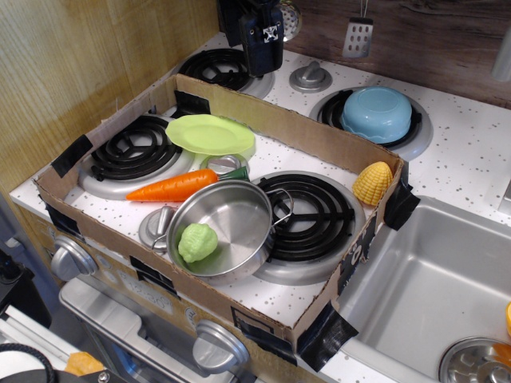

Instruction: Take broccoli out of pan

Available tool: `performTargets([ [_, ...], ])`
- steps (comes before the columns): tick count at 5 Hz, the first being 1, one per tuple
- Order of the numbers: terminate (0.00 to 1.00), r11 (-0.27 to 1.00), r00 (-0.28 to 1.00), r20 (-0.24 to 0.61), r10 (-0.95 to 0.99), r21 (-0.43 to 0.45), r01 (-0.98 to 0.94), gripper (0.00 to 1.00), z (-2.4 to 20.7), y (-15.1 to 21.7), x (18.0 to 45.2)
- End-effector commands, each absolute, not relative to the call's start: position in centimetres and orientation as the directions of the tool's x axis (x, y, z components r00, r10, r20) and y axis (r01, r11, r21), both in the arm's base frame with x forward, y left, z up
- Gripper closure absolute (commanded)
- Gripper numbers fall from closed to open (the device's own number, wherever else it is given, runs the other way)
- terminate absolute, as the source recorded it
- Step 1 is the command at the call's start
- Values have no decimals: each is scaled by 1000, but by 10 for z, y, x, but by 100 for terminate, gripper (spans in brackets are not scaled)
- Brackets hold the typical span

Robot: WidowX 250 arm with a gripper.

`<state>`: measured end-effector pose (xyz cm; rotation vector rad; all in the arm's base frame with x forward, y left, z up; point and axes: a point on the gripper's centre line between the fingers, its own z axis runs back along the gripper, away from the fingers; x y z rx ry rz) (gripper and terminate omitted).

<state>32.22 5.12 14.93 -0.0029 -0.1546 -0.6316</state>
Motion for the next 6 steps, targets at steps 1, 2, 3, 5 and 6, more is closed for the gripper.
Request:
performTargets([
  [1,0,807,796,145,-588,44,588,0,149,51,322],
  [2,0,756,751,99,-653,33,654,0,160,53,300],
  [3,0,748,742,100,-662,32,663,0,160,53,274],
  [5,0,762,756,103,-646,27,647,0,149,39,234],
  [6,0,764,752,147,-643,47,644,0,128,31,232],
])
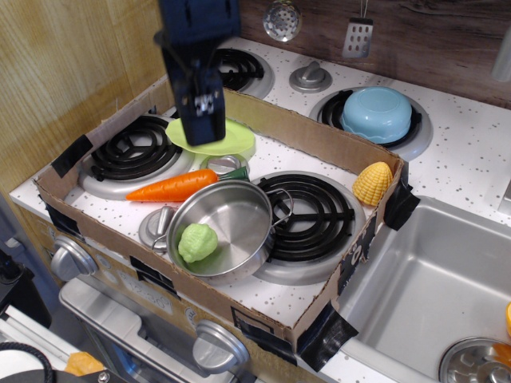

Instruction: Take broccoli out of pan

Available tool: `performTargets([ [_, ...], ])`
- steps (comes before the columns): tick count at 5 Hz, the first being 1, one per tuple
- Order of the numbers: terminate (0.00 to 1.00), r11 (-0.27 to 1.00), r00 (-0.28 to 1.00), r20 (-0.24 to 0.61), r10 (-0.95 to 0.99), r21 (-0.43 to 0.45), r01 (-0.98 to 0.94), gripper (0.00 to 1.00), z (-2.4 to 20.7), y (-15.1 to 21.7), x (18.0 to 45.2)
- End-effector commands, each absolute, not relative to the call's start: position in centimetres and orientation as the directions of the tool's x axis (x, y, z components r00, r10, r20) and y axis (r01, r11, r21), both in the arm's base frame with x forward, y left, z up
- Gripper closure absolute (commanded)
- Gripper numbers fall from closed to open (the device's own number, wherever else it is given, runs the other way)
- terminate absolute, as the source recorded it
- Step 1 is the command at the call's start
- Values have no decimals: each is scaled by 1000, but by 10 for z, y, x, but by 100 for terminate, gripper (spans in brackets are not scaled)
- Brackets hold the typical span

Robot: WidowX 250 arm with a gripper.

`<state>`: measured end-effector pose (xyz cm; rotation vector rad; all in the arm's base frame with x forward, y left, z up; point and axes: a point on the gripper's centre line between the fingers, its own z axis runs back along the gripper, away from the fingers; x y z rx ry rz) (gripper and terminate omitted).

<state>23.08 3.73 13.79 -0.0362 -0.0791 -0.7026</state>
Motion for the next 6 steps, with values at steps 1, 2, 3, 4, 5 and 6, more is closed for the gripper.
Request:
performTargets([
  [1,0,781,760,201,-618,49,622,0,105,24,233],
  [2,0,760,736,212,-643,53,648,0,85,23,237],
  [3,0,758,734,194,-651,130,639,0,77,26,230],
  [4,0,746,726,174,-665,122,655,0,68,32,223],
  [5,0,734,719,147,-679,136,665,0,62,34,219],
  [6,0,708,695,132,-706,134,694,0,53,39,220],
])
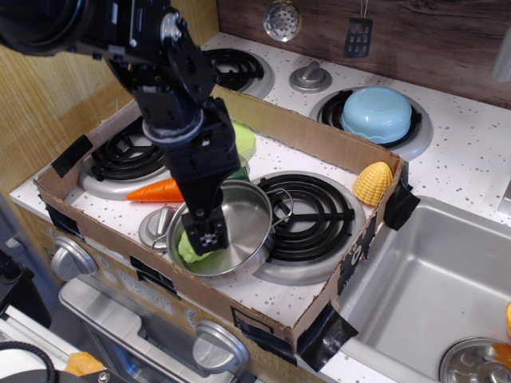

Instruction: Take broccoli out of pan

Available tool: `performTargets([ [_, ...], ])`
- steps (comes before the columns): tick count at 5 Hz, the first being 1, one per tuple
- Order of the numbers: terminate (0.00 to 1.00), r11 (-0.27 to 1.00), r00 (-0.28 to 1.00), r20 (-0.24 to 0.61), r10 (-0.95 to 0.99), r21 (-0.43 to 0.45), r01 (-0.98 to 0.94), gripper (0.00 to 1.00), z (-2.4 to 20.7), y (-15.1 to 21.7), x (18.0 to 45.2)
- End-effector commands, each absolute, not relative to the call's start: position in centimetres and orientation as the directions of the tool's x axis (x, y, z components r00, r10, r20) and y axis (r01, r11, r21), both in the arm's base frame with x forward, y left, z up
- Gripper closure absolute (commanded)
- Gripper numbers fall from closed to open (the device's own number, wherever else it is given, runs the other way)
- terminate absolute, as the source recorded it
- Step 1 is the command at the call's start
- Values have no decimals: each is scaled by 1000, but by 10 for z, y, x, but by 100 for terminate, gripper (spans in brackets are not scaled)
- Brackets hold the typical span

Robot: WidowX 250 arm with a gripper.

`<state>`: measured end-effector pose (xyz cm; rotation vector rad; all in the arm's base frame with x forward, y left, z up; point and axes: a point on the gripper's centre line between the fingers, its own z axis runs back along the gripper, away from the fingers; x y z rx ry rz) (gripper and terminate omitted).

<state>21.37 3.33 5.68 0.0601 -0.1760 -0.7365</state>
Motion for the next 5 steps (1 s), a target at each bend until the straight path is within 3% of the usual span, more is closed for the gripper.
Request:
performTargets([
  [1,0,692,680,131,-721,144,707,0,43,45,220],
  [2,0,668,654,140,-744,133,732,0,26,51,221],
  [4,0,666,649,151,-746,138,733,0,12,64,216],
  [5,0,664,655,113,-747,169,728,100,26,64,212],
])
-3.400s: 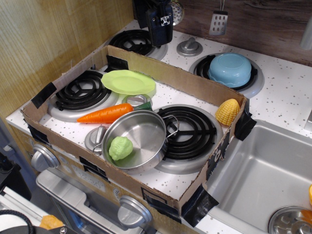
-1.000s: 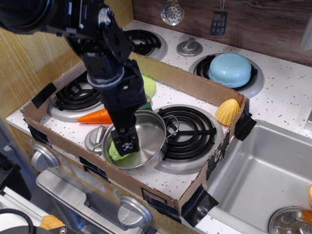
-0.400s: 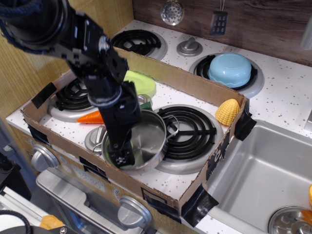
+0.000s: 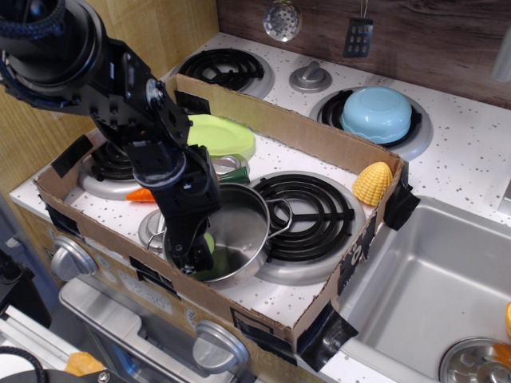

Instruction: Take broccoli out of pan

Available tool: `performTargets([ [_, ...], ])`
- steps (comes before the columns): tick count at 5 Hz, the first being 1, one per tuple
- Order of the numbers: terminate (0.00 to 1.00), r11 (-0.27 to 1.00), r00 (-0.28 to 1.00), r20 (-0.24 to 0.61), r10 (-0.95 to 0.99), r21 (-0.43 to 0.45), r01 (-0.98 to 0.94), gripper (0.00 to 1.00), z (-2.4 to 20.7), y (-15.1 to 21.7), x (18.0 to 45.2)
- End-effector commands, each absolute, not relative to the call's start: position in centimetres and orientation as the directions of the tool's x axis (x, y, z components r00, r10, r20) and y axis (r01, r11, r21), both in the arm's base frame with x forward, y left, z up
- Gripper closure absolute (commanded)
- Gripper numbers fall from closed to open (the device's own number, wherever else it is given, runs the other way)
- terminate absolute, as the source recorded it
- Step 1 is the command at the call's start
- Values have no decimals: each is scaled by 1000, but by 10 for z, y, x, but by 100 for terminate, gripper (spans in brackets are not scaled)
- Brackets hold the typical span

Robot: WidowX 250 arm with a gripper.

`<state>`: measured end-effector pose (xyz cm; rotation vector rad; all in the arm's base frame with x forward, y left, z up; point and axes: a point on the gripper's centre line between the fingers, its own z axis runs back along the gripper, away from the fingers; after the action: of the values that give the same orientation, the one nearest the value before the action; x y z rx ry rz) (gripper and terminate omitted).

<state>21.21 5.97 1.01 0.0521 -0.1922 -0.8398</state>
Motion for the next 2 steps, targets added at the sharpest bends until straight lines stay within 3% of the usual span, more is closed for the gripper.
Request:
performTargets([
  [1,0,657,655,77,-751,184,731,100,49,65,207],
  [2,0,665,671,27,-741,174,727,100,82,65,208],
])
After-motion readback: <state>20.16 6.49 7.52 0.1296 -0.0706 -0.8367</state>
